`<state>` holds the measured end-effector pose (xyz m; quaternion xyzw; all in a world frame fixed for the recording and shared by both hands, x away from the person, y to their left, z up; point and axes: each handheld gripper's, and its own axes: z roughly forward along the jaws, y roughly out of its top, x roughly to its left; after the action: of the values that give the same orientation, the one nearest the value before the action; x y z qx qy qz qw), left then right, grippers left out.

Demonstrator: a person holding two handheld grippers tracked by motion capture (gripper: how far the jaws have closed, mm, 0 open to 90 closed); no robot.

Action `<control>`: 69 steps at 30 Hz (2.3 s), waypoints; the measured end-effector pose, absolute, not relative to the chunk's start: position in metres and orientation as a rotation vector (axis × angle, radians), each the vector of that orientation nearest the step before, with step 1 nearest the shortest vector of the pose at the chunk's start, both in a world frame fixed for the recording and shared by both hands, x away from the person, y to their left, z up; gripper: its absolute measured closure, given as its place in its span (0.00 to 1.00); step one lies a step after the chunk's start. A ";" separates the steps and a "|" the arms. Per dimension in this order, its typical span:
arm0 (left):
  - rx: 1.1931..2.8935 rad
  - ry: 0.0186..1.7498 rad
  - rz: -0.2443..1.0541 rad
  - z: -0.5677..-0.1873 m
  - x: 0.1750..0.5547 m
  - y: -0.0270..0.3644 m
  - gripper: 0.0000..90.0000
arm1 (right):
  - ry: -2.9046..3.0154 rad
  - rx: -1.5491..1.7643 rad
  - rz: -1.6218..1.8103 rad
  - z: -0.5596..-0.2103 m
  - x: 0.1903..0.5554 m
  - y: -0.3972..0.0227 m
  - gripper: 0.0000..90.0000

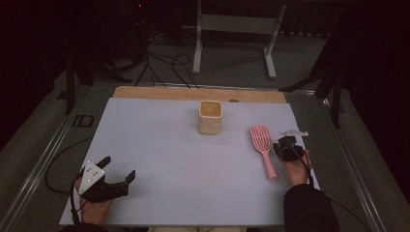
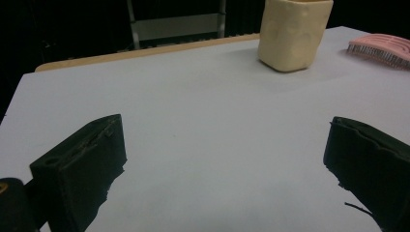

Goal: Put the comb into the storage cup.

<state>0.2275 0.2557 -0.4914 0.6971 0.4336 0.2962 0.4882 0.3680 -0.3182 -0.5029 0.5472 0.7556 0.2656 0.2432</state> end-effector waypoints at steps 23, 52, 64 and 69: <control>1.690 1.056 0.720 -0.492 0.228 0.257 0.02 | 1.986 1.412 0.857 -0.480 0.356 -0.313 0.69; 1.660 1.055 0.748 -0.489 0.224 0.259 0.02 | 1.857 1.164 1.321 -0.470 0.247 -0.298 0.11; 1.655 1.038 0.768 -0.487 0.223 0.258 0.01 | 1.845 1.168 1.307 -0.480 0.237 -0.302 0.10; 1.663 1.034 0.760 -0.488 0.224 0.257 0.00 | 1.845 1.172 1.303 -0.482 0.235 -0.305 0.10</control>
<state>0.2236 0.2571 -0.4881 0.6869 0.4271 0.3140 0.4971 0.2351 -0.3046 -0.4816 0.4403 0.6930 0.4893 0.2940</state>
